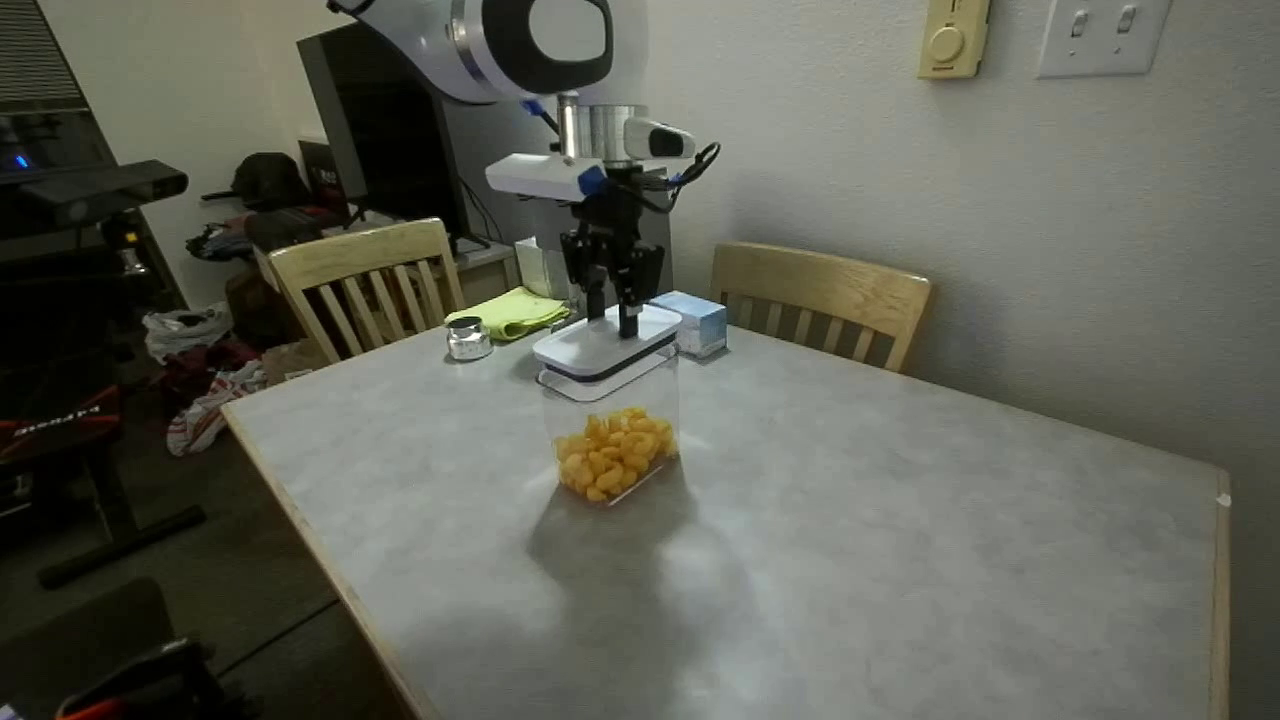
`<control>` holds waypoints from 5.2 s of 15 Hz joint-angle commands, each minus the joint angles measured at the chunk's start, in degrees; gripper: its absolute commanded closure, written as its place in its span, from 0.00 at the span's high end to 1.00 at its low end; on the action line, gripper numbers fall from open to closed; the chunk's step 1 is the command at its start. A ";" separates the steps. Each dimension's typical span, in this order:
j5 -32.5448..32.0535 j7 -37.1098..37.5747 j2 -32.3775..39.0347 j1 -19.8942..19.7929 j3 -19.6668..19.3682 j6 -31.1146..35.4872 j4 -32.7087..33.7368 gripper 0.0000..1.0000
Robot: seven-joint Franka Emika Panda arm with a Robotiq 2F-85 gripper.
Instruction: Press the button atop the lid then pick up the lid and put it on the table
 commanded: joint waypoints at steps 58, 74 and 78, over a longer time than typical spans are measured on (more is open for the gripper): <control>4.83 -28.12 4.02 -17.09 -2.48 10.79 -0.26 0.29; 4.26 -29.52 13.40 -17.89 -1.02 15.59 -1.07 0.29; 4.15 -29.36 14.33 -18.03 -1.02 15.83 -0.85 0.29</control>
